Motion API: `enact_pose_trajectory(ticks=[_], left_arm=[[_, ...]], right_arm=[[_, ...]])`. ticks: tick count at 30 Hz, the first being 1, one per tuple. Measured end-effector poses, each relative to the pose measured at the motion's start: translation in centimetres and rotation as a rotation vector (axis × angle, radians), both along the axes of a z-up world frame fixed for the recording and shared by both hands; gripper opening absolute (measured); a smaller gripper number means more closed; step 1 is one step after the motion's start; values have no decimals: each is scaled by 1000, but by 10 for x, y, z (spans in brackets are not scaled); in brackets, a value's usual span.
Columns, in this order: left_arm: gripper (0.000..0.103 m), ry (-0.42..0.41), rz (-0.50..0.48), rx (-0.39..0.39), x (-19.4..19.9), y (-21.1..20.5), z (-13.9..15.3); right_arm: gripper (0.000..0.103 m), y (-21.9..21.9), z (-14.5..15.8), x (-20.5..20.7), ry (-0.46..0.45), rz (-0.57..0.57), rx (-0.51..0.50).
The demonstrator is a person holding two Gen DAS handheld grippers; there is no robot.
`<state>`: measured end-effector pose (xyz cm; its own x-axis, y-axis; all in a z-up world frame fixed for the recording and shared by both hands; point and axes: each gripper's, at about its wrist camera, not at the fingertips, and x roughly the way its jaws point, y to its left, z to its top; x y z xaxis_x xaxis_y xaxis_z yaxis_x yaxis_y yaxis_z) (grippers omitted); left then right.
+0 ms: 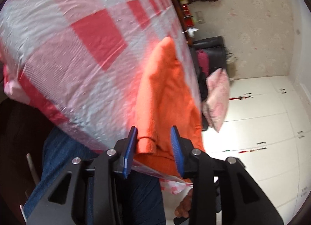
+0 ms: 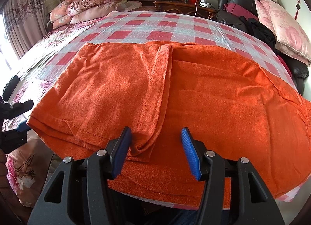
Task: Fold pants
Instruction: 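Grasp and lift the folded pants edge with the left gripper, then grasp the pants with the right gripper while the left gripper holds the lifted edge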
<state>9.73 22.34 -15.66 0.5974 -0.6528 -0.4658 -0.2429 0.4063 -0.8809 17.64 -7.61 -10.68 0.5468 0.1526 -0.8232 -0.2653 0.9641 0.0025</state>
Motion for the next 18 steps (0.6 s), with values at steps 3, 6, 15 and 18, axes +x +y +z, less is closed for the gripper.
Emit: enact_pose_trajectory(ticks=[3,6,15,18], left_arm=[[31,-6,-1,23,1,-1,2],[10,4,-14,135,6,-9,9],[8,-106,-14,585,-2,-49,55],[7,-181,-19,808,-9,-79,76]], right_arm=[[53,0,0,0,0,2,0],[55,2,2,2,3,-1,-36],[67,65,93,49,6,180,55],[67,111,96,82,162,300,106]])
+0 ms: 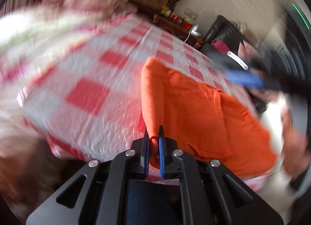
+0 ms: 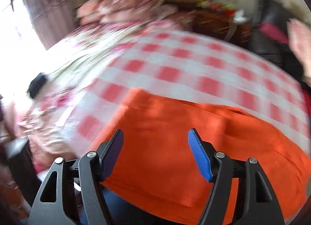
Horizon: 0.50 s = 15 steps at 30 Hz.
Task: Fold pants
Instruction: 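Grasp the pants with the right gripper while the left gripper holds the lifted edge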
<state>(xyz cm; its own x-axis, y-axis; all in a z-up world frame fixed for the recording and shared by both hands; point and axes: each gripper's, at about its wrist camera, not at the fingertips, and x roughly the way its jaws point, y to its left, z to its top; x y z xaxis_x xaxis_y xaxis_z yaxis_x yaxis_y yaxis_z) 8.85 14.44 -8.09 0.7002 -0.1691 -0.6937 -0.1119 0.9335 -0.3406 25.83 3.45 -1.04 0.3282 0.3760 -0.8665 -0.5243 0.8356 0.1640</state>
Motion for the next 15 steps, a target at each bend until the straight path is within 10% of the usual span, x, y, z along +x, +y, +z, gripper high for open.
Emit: enact_pose_trajectory(ticks=[6,15], left_arm=[[7,-100,-46,358,-8,-58,16],[7,-180,-97,472,-8,-81,27]], right_arm=[[67,63,-19,32,114,122,-141],[54,84,-54,41,129,169,-304]])
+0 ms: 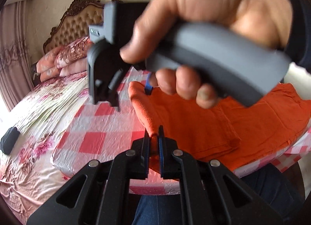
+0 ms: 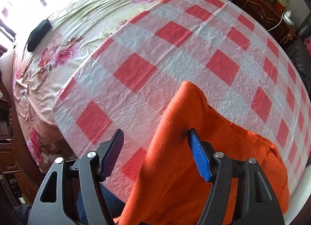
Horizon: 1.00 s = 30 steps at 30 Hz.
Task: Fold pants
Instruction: 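Grasp the pants with the right gripper while the left gripper holds the lifted edge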
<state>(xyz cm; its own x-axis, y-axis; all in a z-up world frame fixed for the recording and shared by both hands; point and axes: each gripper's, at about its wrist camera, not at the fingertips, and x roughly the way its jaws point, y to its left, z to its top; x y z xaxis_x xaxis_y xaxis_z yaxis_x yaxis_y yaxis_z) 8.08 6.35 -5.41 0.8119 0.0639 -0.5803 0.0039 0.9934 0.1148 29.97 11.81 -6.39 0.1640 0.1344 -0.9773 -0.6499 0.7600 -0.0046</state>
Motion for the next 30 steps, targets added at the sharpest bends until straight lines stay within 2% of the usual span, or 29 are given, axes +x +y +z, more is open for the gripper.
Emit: enact_pose_trajectory(ticks=[1,4,7,10,11,14,17,20,21,23,24,27,30], left_arm=[[7,-12,-4,4,-1,0,3],[7,-35,-21,-4,-3,-3,16],[7,-85,-66,-15,-6,-13,40],[7,-147,-151,-37,-7,-40,72],[7,-172,-195,-32,-5,-58,85],[7,-216,-321,-10,-5,-113,104],[7,-234,-447,23,-3,-175,101],[7,-200,-543,46,-1,-235,78],[7,-187,-568,58,-1,-250,67],[7,-152,-617,100,0,-283,39],[7,-124,-637,128,2,-298,22],[7,-76,-660,215,5,-322,-20],[7,-75,-662,296,-6,-339,-45]], right_arm=[[32,-4,0,2,-13,-13,2],[12,-22,14,6,-15,-44,89],[11,-57,51,11,-41,-78,202],[11,-116,97,14,-69,-135,325],[10,-131,108,15,-74,-154,353],[11,-215,138,18,-98,-245,446],[10,-284,143,15,-115,-325,475],[11,-362,123,10,-112,-429,483],[11,-391,107,9,-91,-471,491],[11,-423,79,9,-52,-506,505],[11,-441,55,11,-23,-528,505],[11,-462,10,15,19,-546,488],[21,-475,-14,15,37,-563,510]])
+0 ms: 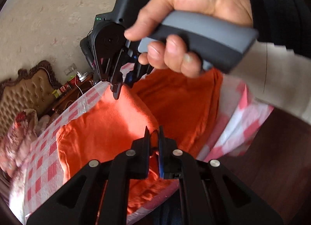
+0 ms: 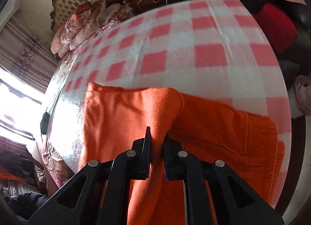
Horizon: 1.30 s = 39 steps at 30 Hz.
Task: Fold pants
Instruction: 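Grasp the pants with the right gripper while the left gripper holds the lifted edge, then fold the held pants over with both grippers and release onto the cloth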
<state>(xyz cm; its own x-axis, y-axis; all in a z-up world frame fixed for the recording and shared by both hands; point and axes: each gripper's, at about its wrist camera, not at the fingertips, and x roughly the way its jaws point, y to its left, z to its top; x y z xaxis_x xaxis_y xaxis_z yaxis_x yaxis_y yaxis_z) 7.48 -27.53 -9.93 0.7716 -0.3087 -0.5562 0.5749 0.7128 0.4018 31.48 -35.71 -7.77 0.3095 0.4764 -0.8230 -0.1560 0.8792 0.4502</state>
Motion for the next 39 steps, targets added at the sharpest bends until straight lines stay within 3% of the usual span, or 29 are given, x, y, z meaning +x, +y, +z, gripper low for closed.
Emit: enact_pose_trajectory(ticks=[3,4,5,7,12,21,25,28,29,30,31,33,35,37,39], left_arm=[[7,-34,-3,46,0,-10,-8],[7,-47,-2,56,0,-12,-6],[7,-69,-2,63,-1,-14,1],[7,-107,-4,78,-1,-22,16],[7,-110,-38,83,0,-50,40],[7,-57,-90,148,1,-102,17],[7,-34,-83,159,11,-114,3],[26,22,-115,114,17,-121,0],[40,44,-135,85,16,-118,4],[54,50,-162,48,14,-111,10],[57,53,-179,15,11,-102,17],[62,96,-198,-47,9,-76,31],[63,186,-150,-140,19,-37,46],[63,307,-14,-291,48,26,57],[61,362,152,-389,71,80,58]], right_arm=[[20,-3,-6,0,-24,22,27],[10,-3,-5,0,-28,29,22],[7,-3,-2,1,-31,38,29],[6,-7,14,0,-63,53,52],[5,-35,50,-7,-122,47,75],[5,-87,22,-12,-82,-22,51],[6,-93,9,-9,-105,-27,-26],[11,-89,-1,-10,-138,-37,-137],[11,-88,1,-13,-172,-42,-143],[20,-87,5,-17,-193,-52,-145],[28,-91,14,-24,-242,-86,-155],[28,-102,28,-36,-301,-144,-161],[33,-114,36,-49,-308,-200,-174],[53,-119,34,-66,-277,-241,-211],[55,-120,24,-78,-228,-255,-214]])
